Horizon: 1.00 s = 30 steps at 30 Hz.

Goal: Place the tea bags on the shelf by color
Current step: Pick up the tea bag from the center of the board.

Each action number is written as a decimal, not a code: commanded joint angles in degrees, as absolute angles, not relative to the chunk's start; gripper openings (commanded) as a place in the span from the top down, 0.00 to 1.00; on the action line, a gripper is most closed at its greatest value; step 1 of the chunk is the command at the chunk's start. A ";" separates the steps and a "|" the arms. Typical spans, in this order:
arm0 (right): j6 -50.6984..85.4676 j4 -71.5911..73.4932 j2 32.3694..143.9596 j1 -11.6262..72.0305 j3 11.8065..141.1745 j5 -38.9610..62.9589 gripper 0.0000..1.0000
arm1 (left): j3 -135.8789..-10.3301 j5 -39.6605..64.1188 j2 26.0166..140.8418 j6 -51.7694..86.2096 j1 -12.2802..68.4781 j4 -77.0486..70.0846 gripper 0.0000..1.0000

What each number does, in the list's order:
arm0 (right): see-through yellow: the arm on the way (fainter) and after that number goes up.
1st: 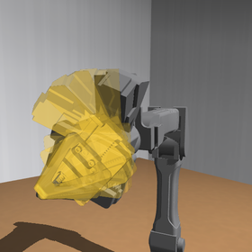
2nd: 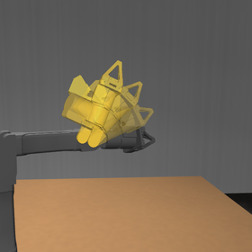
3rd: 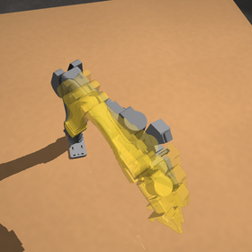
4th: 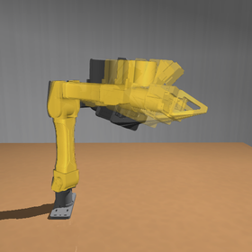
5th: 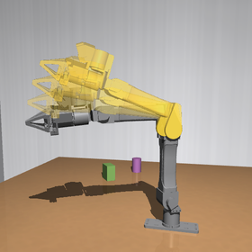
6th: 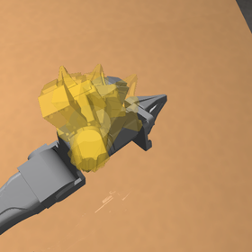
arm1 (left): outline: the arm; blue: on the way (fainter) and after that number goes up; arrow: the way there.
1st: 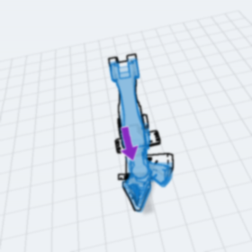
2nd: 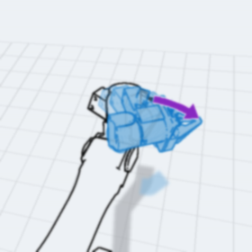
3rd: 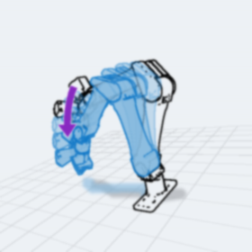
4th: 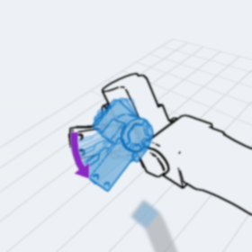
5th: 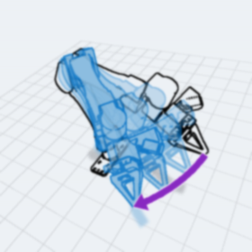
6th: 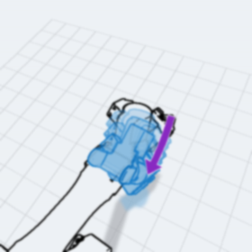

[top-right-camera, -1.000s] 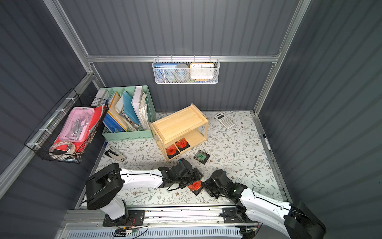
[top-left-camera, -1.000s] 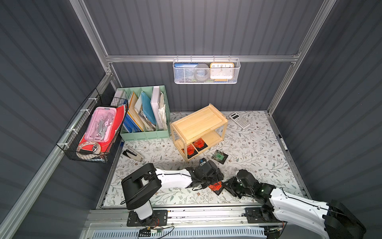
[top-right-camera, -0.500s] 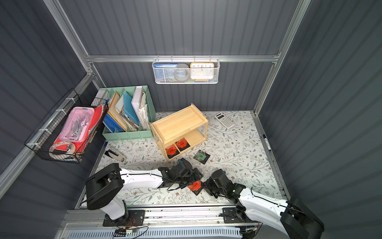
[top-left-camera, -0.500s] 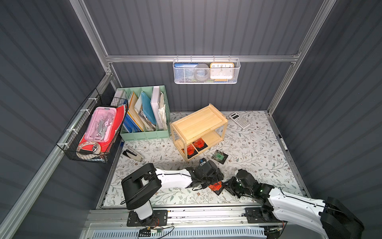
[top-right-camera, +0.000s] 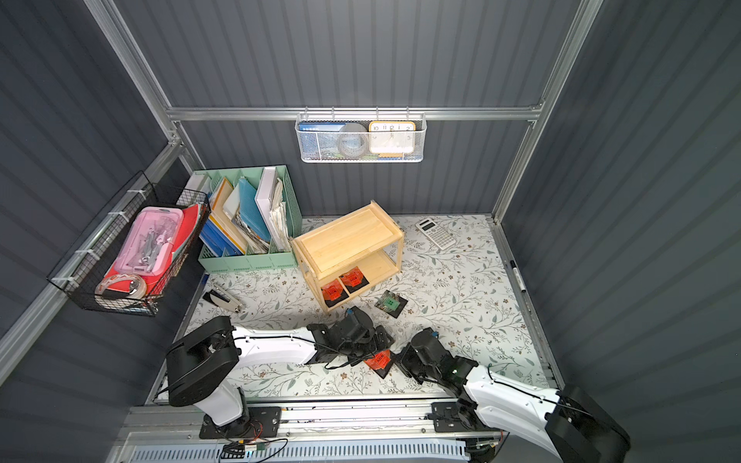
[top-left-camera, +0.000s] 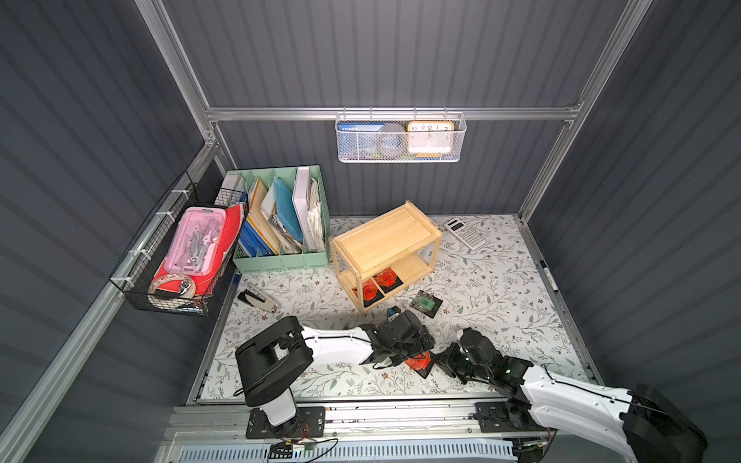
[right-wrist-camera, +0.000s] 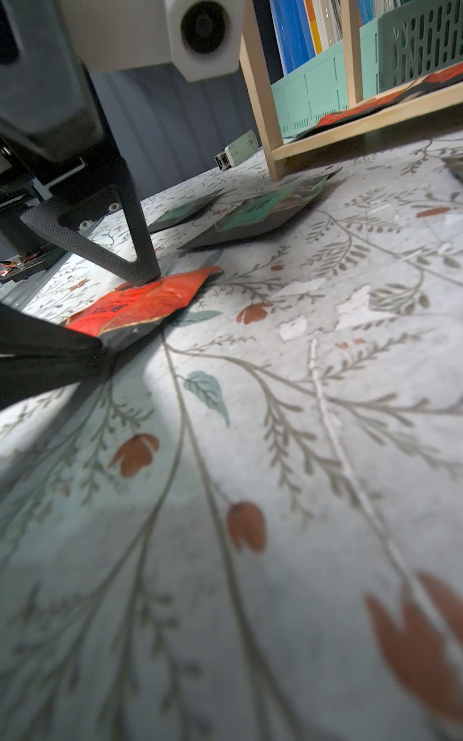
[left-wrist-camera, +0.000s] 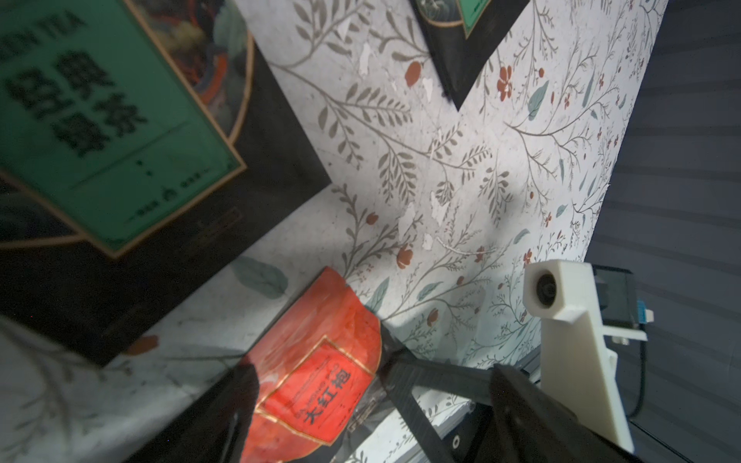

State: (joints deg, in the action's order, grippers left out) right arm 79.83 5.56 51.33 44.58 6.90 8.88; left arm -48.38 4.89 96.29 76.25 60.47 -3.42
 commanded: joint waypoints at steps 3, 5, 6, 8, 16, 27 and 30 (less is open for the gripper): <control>78.93 2.25 46.75 44.45 6.17 6.78 1.00 | -48.25 3.15 94.38 76.12 60.77 0.22 0.02; 78.77 0.90 44.43 44.38 6.20 6.16 1.00 | -47.90 2.16 93.12 76.22 60.80 0.33 0.02; 78.67 0.06 43.16 44.39 6.24 5.66 1.00 | -47.66 1.62 92.38 76.36 60.79 0.35 0.02; 78.62 -1.21 40.66 44.39 6.16 4.97 1.00 | -47.47 0.31 90.99 76.69 60.81 0.35 0.01; 76.52 -4.72 32.09 44.28 6.80 1.78 1.00 | -45.57 -3.90 84.51 79.52 60.82 1.66 0.00; 73.55 -3.79 33.72 38.42 11.05 5.79 1.00 | -40.88 -9.89 72.81 82.02 60.82 8.15 0.00; 72.13 -1.98 36.74 35.23 12.85 8.67 1.00 | -40.26 -11.21 69.69 82.90 60.81 11.93 0.00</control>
State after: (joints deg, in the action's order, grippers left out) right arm 74.65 -4.05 34.85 37.47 10.17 5.45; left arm -41.28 -8.25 72.23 81.36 60.47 6.70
